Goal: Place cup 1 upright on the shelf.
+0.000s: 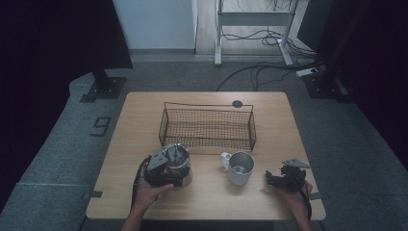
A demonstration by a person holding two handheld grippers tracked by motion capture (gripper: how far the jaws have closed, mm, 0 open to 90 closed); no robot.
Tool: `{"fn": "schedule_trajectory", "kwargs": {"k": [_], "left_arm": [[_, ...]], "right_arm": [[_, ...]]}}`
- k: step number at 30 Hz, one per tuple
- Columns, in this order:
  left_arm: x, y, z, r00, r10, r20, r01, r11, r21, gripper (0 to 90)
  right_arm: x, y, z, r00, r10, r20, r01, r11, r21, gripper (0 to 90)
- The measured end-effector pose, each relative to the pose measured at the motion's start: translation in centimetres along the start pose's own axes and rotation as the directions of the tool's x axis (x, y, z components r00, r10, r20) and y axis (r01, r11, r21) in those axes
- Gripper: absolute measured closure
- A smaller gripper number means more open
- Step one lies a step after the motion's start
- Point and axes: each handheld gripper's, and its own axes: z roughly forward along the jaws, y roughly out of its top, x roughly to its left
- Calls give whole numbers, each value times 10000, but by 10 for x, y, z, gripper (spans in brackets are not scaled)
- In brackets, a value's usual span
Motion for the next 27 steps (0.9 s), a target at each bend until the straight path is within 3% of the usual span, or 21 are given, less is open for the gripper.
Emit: {"fn": "schedule_trajectory", "kwargs": {"k": [2,15,27], "left_arm": [[-2,-1,0,9997,183,-139,-184,9998,-105,21],[-3,1,-1,9986,431,-313,-435,9989,-148,36],[0,0,-5,9991,251,-346,-260,9993,-266,40]], "right_arm": [[0,0,0,10000,0,4,0,10000,-1,57],[0,0,0,10000,22,11,-22,10000,-2,62],[0,0,0,10000,29,23,-29,10000,-17,66]]}}
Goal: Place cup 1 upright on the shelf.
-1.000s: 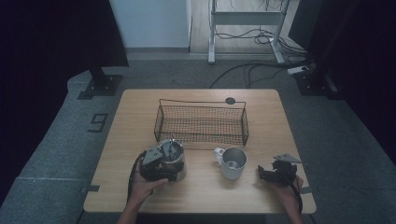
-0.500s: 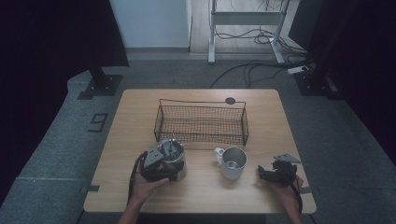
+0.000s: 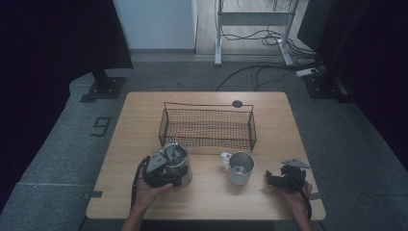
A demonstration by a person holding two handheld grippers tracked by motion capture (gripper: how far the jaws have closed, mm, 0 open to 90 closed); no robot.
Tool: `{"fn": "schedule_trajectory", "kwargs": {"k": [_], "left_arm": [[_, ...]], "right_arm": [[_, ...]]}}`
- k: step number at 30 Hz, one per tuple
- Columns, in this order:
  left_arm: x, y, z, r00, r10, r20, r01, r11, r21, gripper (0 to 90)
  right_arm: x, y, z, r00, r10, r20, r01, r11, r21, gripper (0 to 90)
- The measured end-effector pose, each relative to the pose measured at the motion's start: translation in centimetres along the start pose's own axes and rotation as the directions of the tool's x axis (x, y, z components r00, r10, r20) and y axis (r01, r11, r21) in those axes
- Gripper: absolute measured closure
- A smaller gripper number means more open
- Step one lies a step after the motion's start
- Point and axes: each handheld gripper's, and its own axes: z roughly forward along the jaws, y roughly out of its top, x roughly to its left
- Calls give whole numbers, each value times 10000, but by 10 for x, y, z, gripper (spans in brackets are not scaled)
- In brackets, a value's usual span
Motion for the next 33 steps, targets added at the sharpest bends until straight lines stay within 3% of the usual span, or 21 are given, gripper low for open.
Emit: {"fn": "schedule_trajectory", "kwargs": {"k": [22,33], "left_arm": [[5,8,-15,9998,-213,-1,213,9989,-409,40],[9,22,-20,9995,-272,-155,263,9982,-532,41]], "right_arm": [[0,0,0,10000,36,28,-35,10000,-35,77],[-1,0,-1,9999,83,86,-82,9999,-83,93]]}}
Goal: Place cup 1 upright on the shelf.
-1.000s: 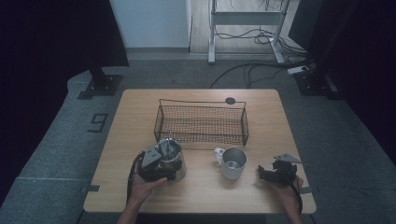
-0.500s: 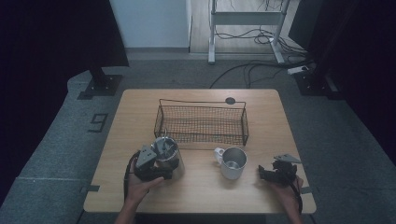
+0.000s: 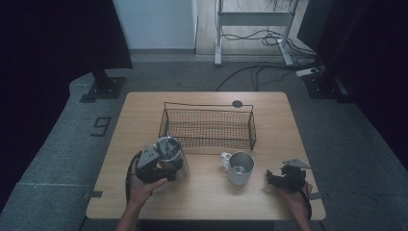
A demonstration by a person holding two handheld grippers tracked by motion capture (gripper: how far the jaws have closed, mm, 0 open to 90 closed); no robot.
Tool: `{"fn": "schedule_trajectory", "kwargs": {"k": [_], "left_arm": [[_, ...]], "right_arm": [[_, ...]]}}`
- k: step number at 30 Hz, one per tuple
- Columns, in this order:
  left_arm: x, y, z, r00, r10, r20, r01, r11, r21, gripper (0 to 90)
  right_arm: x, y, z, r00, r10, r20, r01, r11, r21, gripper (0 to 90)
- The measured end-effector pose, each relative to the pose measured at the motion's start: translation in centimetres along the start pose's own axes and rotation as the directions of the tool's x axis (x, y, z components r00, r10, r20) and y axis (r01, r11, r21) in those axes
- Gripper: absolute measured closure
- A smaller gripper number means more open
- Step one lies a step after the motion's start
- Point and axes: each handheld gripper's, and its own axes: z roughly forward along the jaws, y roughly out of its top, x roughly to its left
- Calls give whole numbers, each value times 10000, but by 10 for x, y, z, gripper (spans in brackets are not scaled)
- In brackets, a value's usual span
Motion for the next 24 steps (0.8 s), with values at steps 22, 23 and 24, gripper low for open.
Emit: {"fn": "schedule_trajectory", "kwargs": {"k": [22,23,24], "left_arm": [[3,18,1,10000,-20,-24,19,9998,-178,41],[3,20,2,10000,-14,-24,14,9998,-179,41],[3,20,2,10000,-14,-24,14,9998,-179,41]], "right_arm": [[0,0,0,10000,29,35,-28,10000,-29,103],[0,0,0,10000,25,32,-25,10000,-28,103],[0,0,0,10000,25,32,-25,10000,-28,103]]}}
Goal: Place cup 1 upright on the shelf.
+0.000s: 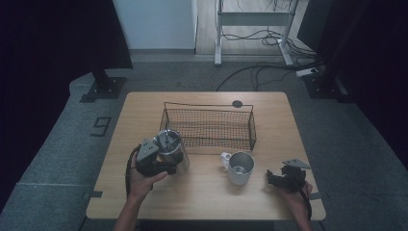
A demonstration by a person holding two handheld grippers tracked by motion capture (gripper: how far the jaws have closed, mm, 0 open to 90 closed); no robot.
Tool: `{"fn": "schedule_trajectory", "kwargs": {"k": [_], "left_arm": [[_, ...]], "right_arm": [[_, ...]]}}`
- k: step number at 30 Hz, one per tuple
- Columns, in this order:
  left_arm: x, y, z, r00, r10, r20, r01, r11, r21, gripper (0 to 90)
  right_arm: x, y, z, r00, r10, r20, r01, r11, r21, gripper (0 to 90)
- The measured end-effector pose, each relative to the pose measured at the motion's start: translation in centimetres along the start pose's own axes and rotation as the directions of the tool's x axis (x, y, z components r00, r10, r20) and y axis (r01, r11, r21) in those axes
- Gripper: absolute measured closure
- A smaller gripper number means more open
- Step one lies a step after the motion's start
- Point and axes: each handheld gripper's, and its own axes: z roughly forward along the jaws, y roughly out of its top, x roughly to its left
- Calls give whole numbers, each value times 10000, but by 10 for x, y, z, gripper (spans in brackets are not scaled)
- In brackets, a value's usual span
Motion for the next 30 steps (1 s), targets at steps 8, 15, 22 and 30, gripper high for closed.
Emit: {"fn": "schedule_trajectory", "kwargs": {"k": [8,15,22,30], "left_arm": [[2,5,1,10000,-77,17,77,10000,-25,41],[3,8,3,10000,-66,-36,66,10000,-7,41],[4,12,6,9999,-68,-103,68,10000,26,41],[6,15,9,9999,-36,-160,37,10000,52,41]], "right_arm": [[0,0,0,10000,-11,-10,11,10000,-3,108],[0,0,0,10000,-34,-21,34,10000,-19,115],[0,0,0,10000,-42,-22,42,10000,-29,119],[0,0,0,10000,-44,-26,44,10000,-37,122]]}}
